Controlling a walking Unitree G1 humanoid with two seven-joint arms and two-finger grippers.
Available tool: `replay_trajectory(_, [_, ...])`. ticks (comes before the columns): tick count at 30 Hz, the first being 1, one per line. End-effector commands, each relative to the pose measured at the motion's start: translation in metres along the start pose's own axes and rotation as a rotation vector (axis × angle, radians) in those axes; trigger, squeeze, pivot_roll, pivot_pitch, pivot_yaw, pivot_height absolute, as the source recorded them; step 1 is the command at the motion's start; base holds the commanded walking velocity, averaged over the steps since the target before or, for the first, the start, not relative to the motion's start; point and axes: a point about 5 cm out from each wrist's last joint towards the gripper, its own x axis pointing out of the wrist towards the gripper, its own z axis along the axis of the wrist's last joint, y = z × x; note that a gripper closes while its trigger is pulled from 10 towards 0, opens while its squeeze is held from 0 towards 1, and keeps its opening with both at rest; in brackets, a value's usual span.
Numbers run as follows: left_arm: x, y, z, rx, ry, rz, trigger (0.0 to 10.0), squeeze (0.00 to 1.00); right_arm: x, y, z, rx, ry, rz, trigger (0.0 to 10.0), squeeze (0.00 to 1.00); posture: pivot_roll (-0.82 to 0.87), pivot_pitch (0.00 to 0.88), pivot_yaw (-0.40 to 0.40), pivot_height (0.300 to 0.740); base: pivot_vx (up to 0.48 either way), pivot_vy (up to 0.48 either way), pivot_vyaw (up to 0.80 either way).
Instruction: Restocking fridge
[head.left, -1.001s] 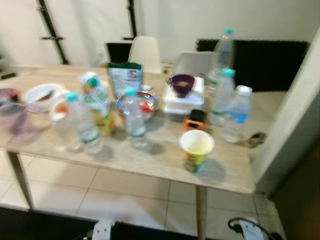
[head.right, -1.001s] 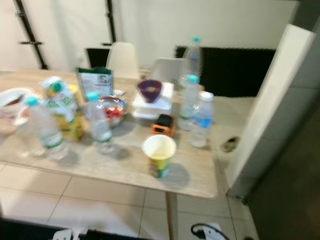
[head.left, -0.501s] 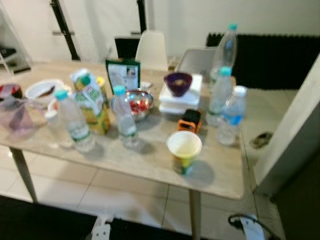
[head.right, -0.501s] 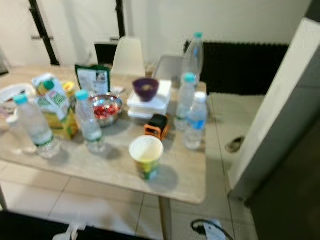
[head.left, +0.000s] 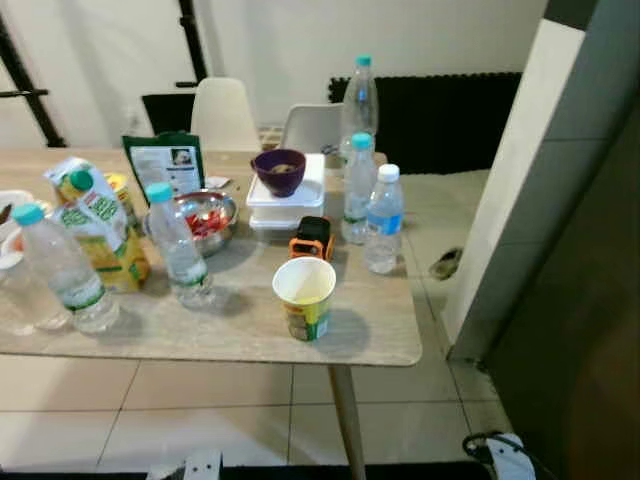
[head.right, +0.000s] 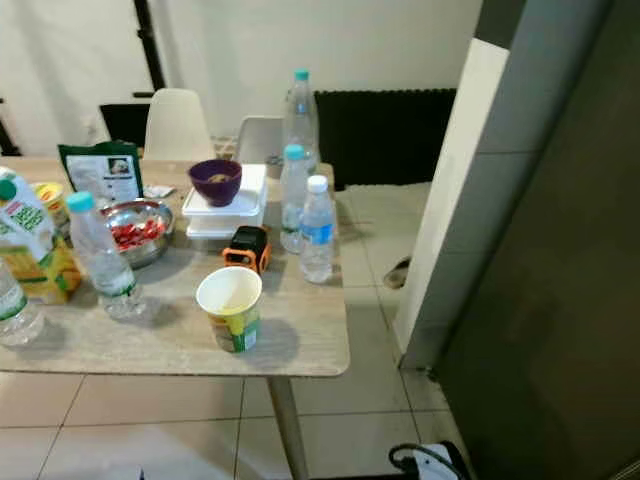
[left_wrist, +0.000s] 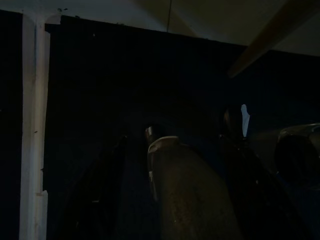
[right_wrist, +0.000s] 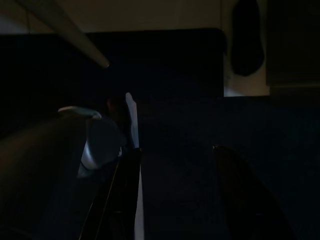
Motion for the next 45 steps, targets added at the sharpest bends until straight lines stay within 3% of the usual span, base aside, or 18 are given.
replay_trajectory(1, [-0.001, 0.001, -0.005, 0.008, 0.014, 0.004, 10.0, 0.00, -0.001, -0.010, 0.013, 0.043, -0.046, -0.059, 10.0, 0.00, 0.02, 0.000, 0.008, 0.740, 0.000, 0.000, 0.00])
replay_trajectory(7, [-0.001, 0.001, -0.004, 0.011, 0.014, 0.004, 10.0, 0.00, -0.013, -0.056, 0.066, 0.133, -0.243, -0.259, 10.0, 0.00, 0.02, 0.000, 0.007, 0.740, 0.000, 0.000, 0.00])
replay_trajectory(9, [-0.001, 0.002, -0.004, 0.014, 0.016, 0.005, 10.0, 0.00, -0.016, -0.062, 0.074, 0.138, -0.274, -0.280, 10.0, 0.00, 0.02, 0.000, 0.007, 0.740, 0.000, 0.000, 0.00])
replay_trajectory(11, [-0.001, 0.001, -0.005, 0.014, 0.020, 0.002, 10.0, 0.00, -0.029, -0.081, 0.112, 0.124, -0.395, -0.370, 10.0, 0.00, 0.02, 0.000, 0.007, 0.740, 0.000, 0.000, 0.00])
replay_trajectory(15, [-0.001, 0.001, -0.005, 0.013, 0.021, 0.000, 10.0, 0.00, -0.039, -0.089, 0.138, 0.155, -0.490, -0.389, 10.0, 0.00, 0.02, 0.000, 0.007, 0.740, 0.000, 0.000, 0.00])
replay_trajectory(18, [-0.001, 0.001, -0.006, 0.011, 0.023, 0.000, 10.0, 0.00, -0.055, -0.092, 0.178, 0.226, -0.650, -0.353, 10.0, 0.05, 0.03, 0.000, 0.005, 0.740, 0.000, 0.000, 0.00])
replay_trajectory(20, [-0.001, 0.001, -0.006, 0.010, 0.023, -0.001, 10.0, 0.00, -0.073, -0.089, 0.218, 0.303, -0.823, -0.242, 10.0, 1.00, 0.03, 0.000, 0.005, 0.740, 0.000, 0.000, 0.00])
replay_trajectory(23, [-0.001, 0.001, -0.006, 0.010, 0.023, 0.000, 10.0, 0.00, -0.083, -0.086, 0.235, 0.330, -0.902, -0.182, 10.0, 1.00, 0.03, 0.000, 0.008, 0.740, 0.000, 0.000, 0.00])
replay_trajectory(25, [-0.001, 0.001, -0.006, 0.011, 0.021, 0.000, 10.0, 0.00, -0.109, -0.081, 0.273, 0.374, -1.083, -0.047, 10.0, 1.00, 0.03, 0.000, 0.006, 0.740, 0.000, 0.000, 0.00])
replay_trajectory(28, [-0.001, 0.001, -0.006, 0.010, 0.021, 0.000, 10.0, 0.00, -0.125, -0.076, 0.292, 0.375, -1.174, 0.029, 10.0, 1.00, 0.03, 0.000, 0.006, 0.740, 0.000, 0.000, 0.00])
replay_trajectory(29, [-0.001, 0.001, -0.006, 0.009, 0.020, 0.000, 10.0, 0.00, -0.146, -0.069, 0.314, 0.358, -1.288, 0.141, 10.0, 1.00, 0.03, 0.000, 0.006, 0.740, 0.000, 0.000, 0.00])
replay_trajectory(35, [-0.001, 0.001, -0.007, 0.008, 0.021, -0.002, 10.0, 0.00, -0.167, -0.055, 0.333, 0.302, -1.395, 0.291, 10.0, 1.00, 0.03, 0.000, 0.006, 0.740, 0.000, 0.000, 0.00])
replay_trajectory(37, [-0.001, 0.001, -0.007, 0.007, 0.023, -0.004, 10.0, 0.00, -0.180, -0.036, 0.346, 0.208, -1.455, 0.425, 10.0, 1.00, 0.02, 0.000, 0.004, 0.740, 0.000, 0.000, 0.00])
replay_trajectory(41, [-0.001, 0.000, -0.007, 0.007, 0.023, -0.006, 10.0, 0.00, -0.183, -0.015, 0.352, 0.096, -1.443, 0.490, 10.0, 1.00, 0.02, 0.000, 0.004, 0.740, 0.000, 0.000, 0.00])
replay_trajectory(42, [-0.001, 0.000, -0.007, 0.008, 0.023, -0.006, 10.0, 0.00, -0.182, -0.008, 0.354, 0.055, -1.425, 0.486, 10.0, 0.17, 0.02, 0.000, 0.004, 0.740, 0.000, 0.000, 0.00])
replay_trajectory(43, [-0.001, 0.000, -0.007, 0.008, 0.023, -0.006, 10.0, 0.00, -0.182, -0.008, 0.354, 0.055, -1.425, 0.486, 10.0, 0.17, 0.02, 0.000, 0.004, 0.740, 0.000, 0.000, 0.00])
replay_trajectory(44, [-0.001, 0.000, -0.007, 0.007, 0.024, -0.007, 10.0, 0.00, -0.180, 0.002, 0.355, 0.009, -1.401, 0.483, 10.0, 0.00, 0.02, 0.000, 0.004, 0.740, 0.000, 0.000, 0.00])
replay_trajectory(45, [-0.001, 0.000, -0.007, 0.007, 0.024, -0.007, 10.0, 0.00, -0.178, 0.008, 0.356, -0.017, -1.386, 0.480, 10.0, 0.00, 0.02, 0.000, 0.004, 0.740, 0.000, 0.000, 0.00])
